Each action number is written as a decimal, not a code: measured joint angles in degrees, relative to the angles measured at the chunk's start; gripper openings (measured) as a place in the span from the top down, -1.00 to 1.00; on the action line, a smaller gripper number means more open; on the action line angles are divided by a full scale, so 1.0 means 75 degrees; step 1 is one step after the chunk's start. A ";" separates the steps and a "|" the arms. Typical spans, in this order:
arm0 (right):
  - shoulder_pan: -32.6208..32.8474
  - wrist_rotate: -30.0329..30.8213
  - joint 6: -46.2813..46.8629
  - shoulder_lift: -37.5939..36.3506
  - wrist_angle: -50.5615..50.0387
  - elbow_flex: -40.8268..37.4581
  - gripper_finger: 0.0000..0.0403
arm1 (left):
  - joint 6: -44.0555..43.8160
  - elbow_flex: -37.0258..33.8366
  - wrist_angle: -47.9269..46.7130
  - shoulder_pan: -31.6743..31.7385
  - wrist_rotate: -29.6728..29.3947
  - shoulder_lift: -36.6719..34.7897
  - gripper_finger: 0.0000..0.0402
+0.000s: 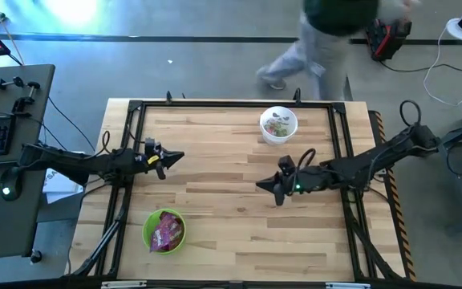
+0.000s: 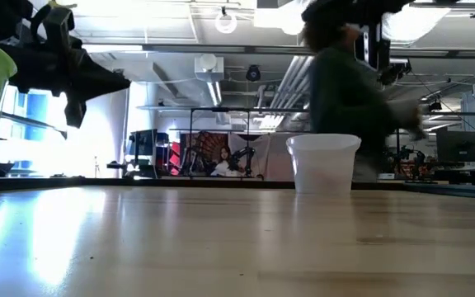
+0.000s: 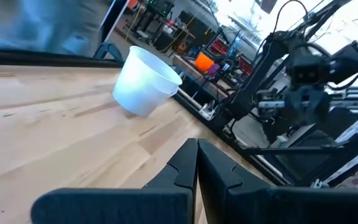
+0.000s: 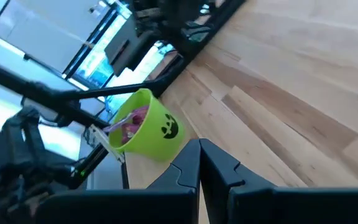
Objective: Sort candy by brand, put in halloween buckets
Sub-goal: Return to Home Position
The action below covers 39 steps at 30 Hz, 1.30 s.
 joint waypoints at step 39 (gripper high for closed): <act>-0.1328 -0.1995 -0.4414 -0.4951 0.4269 -0.5715 1.00 | 0.0139 0.0006 -0.0113 0.0004 0.0006 -0.0046 1.00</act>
